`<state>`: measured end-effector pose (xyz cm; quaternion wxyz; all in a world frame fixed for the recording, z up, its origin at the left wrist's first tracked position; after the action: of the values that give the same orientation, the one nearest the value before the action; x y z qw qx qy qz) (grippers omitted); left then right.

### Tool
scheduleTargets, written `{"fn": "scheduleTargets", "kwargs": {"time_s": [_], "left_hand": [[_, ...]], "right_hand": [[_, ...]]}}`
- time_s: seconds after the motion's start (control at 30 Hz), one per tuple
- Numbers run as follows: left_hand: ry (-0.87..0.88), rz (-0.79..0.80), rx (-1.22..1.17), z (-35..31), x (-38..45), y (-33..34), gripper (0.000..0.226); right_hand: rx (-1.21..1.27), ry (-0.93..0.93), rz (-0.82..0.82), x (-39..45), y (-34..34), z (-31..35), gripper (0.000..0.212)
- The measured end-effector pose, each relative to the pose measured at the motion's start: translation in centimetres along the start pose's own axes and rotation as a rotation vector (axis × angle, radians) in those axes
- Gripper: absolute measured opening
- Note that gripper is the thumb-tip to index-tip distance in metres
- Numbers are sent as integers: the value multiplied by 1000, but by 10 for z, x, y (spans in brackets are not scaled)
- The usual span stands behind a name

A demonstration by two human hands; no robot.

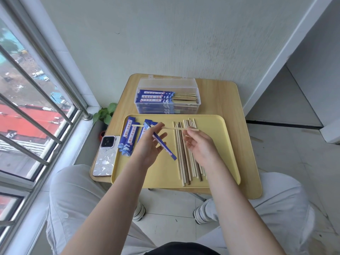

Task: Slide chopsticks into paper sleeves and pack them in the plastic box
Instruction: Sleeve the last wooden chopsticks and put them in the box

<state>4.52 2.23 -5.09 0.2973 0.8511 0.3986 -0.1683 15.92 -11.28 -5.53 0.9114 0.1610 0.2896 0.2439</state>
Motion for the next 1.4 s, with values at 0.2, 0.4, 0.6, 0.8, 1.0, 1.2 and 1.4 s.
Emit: {"fn": "scheduleTargets", "kwargs": {"time_s": [0.2, 0.4, 0.6, 0.8, 1.0, 1.2, 1.4], "left_hand": [[-37, 155, 108, 15, -8, 22, 32], [162, 30, 721, -3, -7, 5, 16], [350, -85, 1298, -14, -1, -7, 16], [335, -87, 1357, -12, -1, -6, 18], [323, 66, 1277, -5, -5, 12, 11], [295, 155, 1123, 1, -9, 28, 22], [89, -18, 657, 11, -3, -2, 31]], "right_hand": [[-30, -20, -137, 3, 21, -17, 13], [-120, -214, -452, 11, -1, 9, 24], [-82, -276, -508, 17, -16, 33, 31], [-131, -333, -495, 14, -18, 42, 31], [-363, -252, -299, 7, 6, 26, 29], [-734, -5, -8, 3, 31, -13, 27], [-1074, -165, -137, 8, 20, -8, 27]]}}
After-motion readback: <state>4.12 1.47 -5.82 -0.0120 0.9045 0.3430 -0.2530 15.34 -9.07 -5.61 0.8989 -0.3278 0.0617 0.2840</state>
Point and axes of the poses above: each hand's wrist, its own x-axis towards the middle knuckle, its own y-axis out of the palm, z = x × y, the point moved 6 cm from there along x, towards the middle knuckle, and after that the axes turned 5 degrees about -z, right-handed, at the moved point
